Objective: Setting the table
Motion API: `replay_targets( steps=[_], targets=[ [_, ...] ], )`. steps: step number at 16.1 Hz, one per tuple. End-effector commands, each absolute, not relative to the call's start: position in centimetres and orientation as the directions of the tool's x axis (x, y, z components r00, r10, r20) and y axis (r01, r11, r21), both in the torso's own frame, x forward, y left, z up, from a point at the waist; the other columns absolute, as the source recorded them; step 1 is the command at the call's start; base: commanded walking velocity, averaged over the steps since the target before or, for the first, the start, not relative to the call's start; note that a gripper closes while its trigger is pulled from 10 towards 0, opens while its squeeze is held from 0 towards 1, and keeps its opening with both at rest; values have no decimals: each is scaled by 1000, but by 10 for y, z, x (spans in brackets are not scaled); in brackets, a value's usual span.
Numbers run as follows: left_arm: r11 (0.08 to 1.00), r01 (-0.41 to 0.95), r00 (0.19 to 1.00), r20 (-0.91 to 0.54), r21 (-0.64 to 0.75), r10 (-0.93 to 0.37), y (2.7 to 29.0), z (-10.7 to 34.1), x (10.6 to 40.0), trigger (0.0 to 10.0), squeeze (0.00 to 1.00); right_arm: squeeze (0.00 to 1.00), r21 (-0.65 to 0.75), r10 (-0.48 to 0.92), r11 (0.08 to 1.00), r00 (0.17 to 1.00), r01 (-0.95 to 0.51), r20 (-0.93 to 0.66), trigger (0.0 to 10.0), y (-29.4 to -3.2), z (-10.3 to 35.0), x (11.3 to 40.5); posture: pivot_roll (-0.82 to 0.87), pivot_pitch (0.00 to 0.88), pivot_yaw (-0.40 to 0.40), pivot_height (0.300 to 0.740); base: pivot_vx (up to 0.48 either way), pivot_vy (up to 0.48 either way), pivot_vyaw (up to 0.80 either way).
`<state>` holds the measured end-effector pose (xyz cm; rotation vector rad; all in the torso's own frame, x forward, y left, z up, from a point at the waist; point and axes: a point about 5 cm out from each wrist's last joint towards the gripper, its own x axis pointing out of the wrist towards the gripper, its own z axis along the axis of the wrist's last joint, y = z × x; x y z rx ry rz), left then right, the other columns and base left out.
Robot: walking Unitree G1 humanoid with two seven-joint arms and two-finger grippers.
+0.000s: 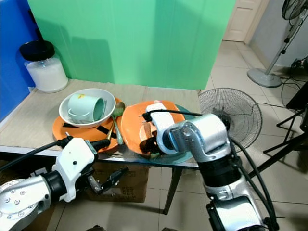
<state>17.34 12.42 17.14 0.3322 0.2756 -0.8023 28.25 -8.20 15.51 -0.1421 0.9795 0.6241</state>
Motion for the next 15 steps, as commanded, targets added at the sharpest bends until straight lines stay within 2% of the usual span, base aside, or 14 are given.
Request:
replay_targets(
  steps=[1,15],
  targets=[
    [642,741,663,-361,196,-656,124,174,172,10000,0,0,136,403,828,410,-544,-818,0,-83,157,285,-47,0,-50,740,0,0,0],
    [643,737,670,-349,206,-656,124,178,175,10000,0,0,141,415,831,431,-539,-801,0,-81,158,294,-46,0,-40,740,0,0,0]
  ],
)
